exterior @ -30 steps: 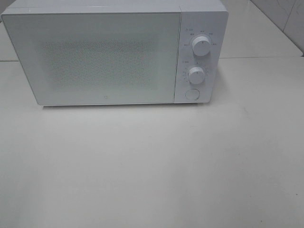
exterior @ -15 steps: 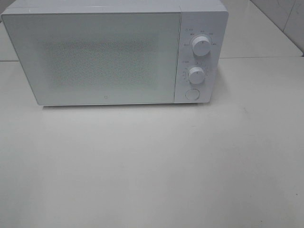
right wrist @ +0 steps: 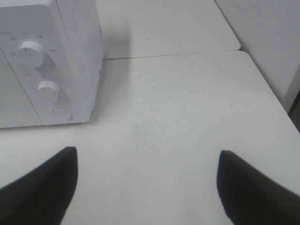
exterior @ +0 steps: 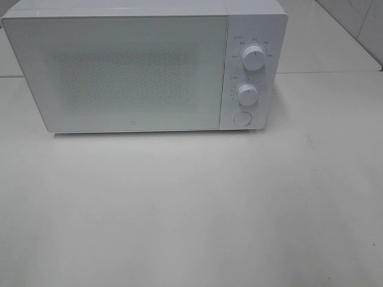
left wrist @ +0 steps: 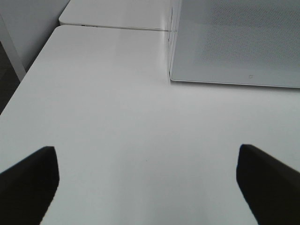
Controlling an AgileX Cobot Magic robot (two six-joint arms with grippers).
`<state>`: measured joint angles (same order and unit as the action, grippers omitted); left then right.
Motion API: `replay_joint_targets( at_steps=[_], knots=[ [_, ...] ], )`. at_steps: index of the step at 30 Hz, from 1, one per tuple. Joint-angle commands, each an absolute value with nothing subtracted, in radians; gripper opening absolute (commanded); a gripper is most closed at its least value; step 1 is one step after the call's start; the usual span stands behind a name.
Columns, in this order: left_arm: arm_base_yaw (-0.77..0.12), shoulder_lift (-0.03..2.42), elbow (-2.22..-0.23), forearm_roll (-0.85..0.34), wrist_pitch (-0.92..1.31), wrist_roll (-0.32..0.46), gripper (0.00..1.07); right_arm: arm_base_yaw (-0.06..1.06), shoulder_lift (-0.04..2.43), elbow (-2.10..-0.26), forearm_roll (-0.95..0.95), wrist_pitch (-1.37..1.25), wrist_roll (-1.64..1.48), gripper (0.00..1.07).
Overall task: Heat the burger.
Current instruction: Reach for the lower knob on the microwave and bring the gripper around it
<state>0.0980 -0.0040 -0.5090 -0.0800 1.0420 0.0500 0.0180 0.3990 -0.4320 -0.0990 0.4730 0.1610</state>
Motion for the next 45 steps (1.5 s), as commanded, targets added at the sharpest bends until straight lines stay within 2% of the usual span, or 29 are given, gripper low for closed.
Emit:
replay_joint_targets(
  at_steps=[1, 17, 20, 45],
  knots=[
    [0.1, -0.032, -0.504, -0.081, 1.038, 0.046, 0.98, 0.01, 0.427, -0.409, -0.096, 0.385, 0.168, 0.76],
    [0.1, -0.032, -0.504, -0.081, 1.038, 0.046, 0.98, 0.01, 0.66, -0.336, -0.096, -0.127, 0.178, 0.76],
    [0.1, -0.032, -0.504, -0.081, 1.038, 0.046, 0.98, 0.01, 0.679, -0.336, -0.096, -0.156, 0.178, 0.76],
    [0.1, -0.032, -0.504, -0.081, 1.038, 0.046, 0.98, 0.013, 1.236, -0.336, -0.039, -0.775, 0.053, 0.76]
  ],
)
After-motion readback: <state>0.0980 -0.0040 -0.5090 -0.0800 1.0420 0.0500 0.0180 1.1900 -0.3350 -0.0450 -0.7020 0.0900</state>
